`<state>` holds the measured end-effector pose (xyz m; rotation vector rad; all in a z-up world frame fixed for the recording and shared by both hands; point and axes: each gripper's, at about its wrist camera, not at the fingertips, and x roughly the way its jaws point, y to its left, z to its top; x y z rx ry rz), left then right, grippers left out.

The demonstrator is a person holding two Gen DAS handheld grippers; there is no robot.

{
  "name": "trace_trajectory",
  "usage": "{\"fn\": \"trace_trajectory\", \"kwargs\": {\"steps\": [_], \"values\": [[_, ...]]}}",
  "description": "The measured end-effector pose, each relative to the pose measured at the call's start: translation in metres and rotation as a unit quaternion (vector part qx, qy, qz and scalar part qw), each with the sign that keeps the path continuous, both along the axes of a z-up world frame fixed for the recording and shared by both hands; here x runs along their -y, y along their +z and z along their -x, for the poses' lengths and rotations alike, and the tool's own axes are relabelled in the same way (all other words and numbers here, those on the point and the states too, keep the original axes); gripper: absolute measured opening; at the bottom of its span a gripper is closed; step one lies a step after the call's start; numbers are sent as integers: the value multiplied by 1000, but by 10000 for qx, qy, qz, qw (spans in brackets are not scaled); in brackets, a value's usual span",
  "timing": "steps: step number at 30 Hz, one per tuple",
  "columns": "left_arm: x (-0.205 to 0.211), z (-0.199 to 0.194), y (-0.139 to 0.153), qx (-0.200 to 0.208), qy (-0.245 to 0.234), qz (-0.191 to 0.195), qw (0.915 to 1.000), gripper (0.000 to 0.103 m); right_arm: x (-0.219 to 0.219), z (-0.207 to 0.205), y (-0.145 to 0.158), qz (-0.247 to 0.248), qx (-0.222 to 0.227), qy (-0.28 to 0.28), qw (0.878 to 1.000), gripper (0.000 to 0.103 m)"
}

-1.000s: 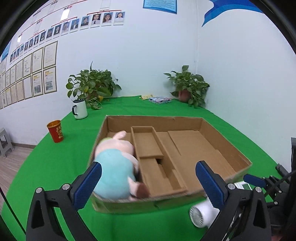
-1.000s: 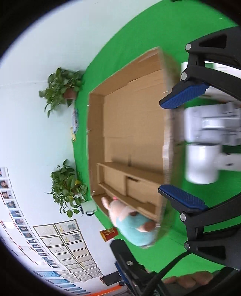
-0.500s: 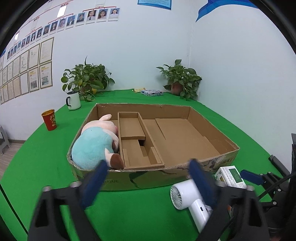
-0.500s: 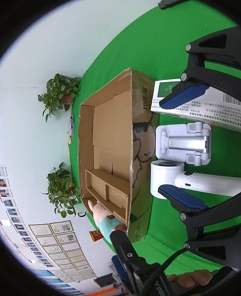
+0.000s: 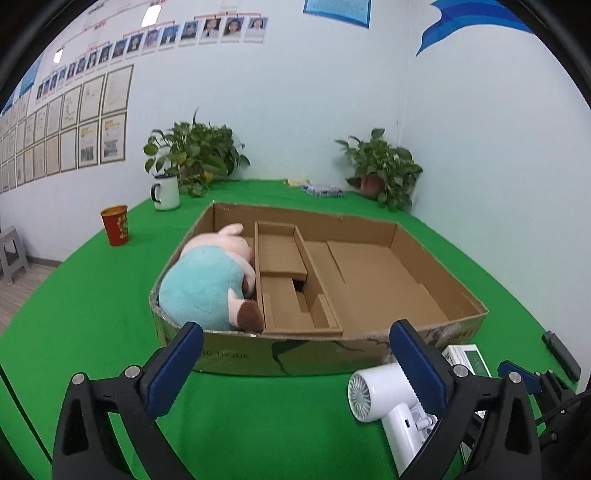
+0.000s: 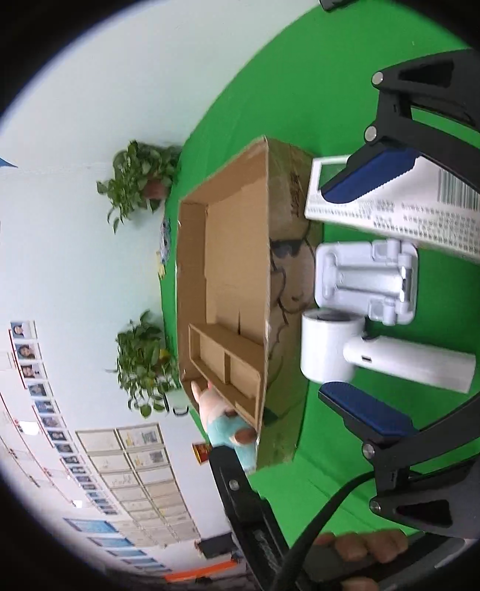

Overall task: Organize objects
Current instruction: 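Withdraw the left gripper and move the right gripper toward the white hair dryer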

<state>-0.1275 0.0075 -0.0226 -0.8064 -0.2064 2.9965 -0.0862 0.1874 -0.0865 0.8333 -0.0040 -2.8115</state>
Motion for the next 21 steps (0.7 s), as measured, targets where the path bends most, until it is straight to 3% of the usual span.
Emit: {"fn": "trace_trajectory", "kwargs": {"steps": [10,13,17,21], "values": [[-4,10,-15,416,-528,-247,9974,101,2,-3,-4,-28,70,69,9999,101],[-8,17,-22,656,-781,-376,9941,101,4,-8,-6,136,120,438,9989,101],[-9,25,-39,1157,-1263,-753,9823,95,20,-33,-13,99,134,1322,9911,101],[-20,28,-57,1530,-1821,-972,9664,89,23,-40,-31,403,591,1350,9883,101]]}}
